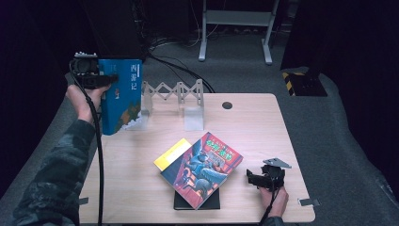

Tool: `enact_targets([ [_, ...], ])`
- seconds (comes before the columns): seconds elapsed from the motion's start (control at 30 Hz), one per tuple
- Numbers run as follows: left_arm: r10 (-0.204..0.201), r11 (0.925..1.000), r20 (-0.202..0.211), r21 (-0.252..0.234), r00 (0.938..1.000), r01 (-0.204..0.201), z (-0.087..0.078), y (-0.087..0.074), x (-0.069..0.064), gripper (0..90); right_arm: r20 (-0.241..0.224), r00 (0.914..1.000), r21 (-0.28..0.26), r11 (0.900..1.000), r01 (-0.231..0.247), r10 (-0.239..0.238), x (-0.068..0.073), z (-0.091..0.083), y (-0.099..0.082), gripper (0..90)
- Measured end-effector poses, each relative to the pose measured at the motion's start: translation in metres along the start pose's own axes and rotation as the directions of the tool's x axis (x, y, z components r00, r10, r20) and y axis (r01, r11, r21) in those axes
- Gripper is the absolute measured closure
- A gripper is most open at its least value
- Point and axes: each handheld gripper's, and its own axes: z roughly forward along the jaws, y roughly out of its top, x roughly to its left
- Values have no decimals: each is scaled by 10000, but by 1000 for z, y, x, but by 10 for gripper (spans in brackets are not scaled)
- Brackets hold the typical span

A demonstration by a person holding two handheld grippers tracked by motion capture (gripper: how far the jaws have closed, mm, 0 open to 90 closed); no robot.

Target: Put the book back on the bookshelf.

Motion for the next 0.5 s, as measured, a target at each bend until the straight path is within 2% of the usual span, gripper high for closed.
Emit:
enact_targets([
  [0.23,-10,10000,-118,-79,9999,9,8,1,0,617,5,10000,5,10000,5,-5,0,0,0,76],
  [0.5,-206,9997,-198,-152,9996,203,16,-1,0,617,-22,10000,-27,10000,39,-39,0,0,0,76],
])
